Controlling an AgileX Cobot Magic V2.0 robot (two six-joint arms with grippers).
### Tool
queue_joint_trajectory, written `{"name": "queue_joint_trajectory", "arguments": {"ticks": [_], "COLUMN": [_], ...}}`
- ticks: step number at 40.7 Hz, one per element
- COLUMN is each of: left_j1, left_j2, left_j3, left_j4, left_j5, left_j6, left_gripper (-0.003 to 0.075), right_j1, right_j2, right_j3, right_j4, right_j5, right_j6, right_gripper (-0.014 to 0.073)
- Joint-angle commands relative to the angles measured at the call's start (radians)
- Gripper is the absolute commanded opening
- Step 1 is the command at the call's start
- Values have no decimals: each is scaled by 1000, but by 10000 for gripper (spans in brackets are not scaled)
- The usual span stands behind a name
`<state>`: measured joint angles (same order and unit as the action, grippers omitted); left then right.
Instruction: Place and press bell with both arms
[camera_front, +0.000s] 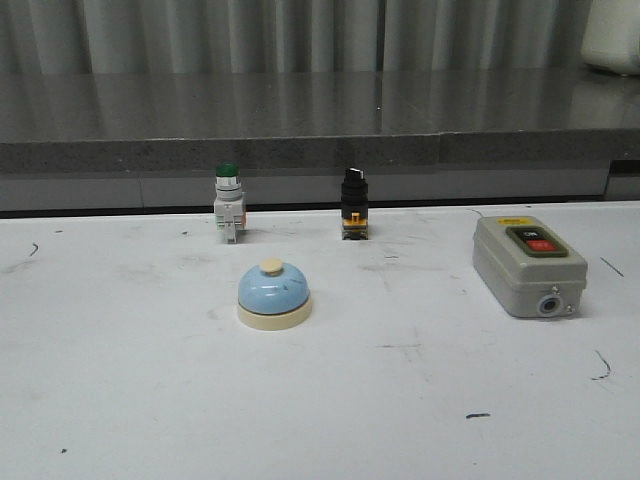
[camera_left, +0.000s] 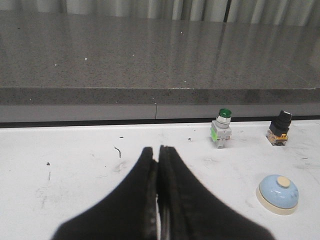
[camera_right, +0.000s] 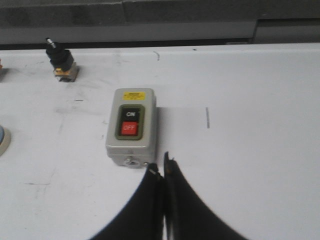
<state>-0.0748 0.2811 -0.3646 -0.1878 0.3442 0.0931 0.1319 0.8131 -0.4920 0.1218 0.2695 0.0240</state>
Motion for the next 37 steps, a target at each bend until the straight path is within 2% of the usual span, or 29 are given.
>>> {"name": "queue_joint_trajectory", "arguments": {"ticks": [1, 10, 20, 31, 37], "left_j1": [-8, -8, -8, -8, -8], "left_j2": [6, 6, 6, 6, 6], "left_j3": [-27, -27, -27, -27, -27], "left_j4": [-14, -14, -14, -14, -14], "left_j5": [-84, -84, -84, -84, -84], "left_j6": [-5, -5, -5, -5, -5], "left_gripper": [-20, -20, -20, -20, -20], "right_j1": [74, 282, 447, 523, 522], "right_j2": [126, 466, 767, 1000, 1051], "right_j3": [-80, -282, -568, -828, -882], "right_j4": [10, 10, 10, 9, 9], "right_j5": [-125, -145, -130, -40, -20], "right_j6": [0, 0, 0, -38, -38], "right_gripper": [-69, -69, -69, -69, -69]}}
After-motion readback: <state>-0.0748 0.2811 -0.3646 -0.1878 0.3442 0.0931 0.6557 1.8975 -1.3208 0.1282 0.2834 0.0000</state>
